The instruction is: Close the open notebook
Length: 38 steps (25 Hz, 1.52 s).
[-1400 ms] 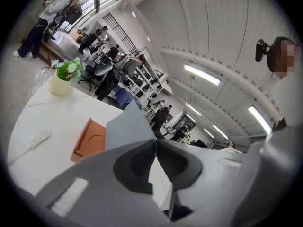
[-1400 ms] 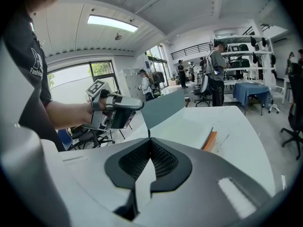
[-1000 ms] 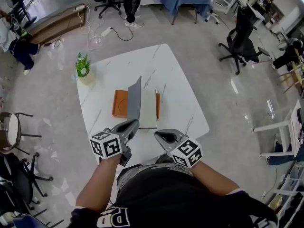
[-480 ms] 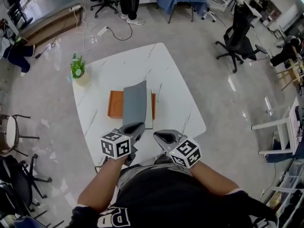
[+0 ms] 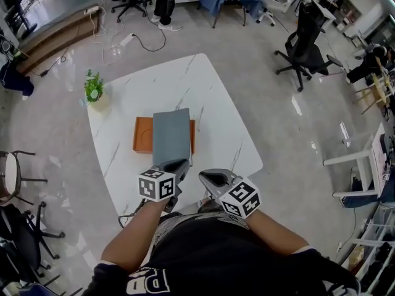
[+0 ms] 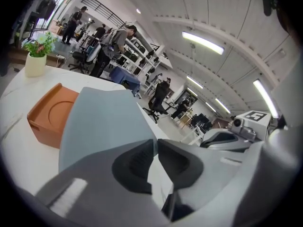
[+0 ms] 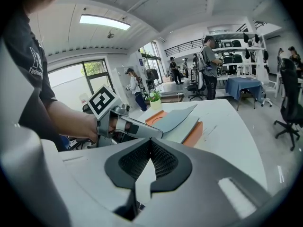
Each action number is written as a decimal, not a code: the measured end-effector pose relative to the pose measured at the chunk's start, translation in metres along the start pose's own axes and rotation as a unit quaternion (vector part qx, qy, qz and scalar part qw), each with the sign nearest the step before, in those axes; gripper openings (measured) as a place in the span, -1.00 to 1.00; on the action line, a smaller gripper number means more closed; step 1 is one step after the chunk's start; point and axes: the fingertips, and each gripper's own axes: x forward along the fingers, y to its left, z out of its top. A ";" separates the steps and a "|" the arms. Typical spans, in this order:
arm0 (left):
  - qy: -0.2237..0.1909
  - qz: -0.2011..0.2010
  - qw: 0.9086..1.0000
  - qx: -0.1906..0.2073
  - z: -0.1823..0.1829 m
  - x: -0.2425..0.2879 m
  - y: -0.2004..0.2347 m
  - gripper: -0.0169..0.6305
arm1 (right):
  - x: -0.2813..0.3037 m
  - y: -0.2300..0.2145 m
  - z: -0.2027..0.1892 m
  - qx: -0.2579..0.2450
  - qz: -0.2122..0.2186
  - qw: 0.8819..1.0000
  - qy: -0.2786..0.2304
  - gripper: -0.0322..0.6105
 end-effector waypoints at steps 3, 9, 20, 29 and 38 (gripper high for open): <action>0.013 0.007 1.000 0.005 -0.004 0.009 0.001 -0.67 | -0.002 -0.003 -0.001 0.007 -0.005 1.000 -0.002 -0.90; 0.033 0.012 0.999 0.016 -0.014 0.018 0.002 -0.64 | -0.008 -0.003 -0.007 0.013 -0.009 1.000 -0.003 -0.90; 0.057 -0.008 0.998 0.031 -0.025 0.022 -0.012 -0.55 | -0.010 -0.004 -0.005 0.014 -0.011 1.000 -0.006 -0.90; 0.014 -0.010 0.999 0.032 0.004 -0.006 -0.018 -0.55 | -0.008 0.001 0.013 0.007 -0.011 1.000 -0.027 -0.90; -0.045 0.028 0.998 0.033 0.034 -0.062 -0.002 -0.55 | -0.003 0.007 0.038 -0.006 -0.010 0.999 -0.053 -0.90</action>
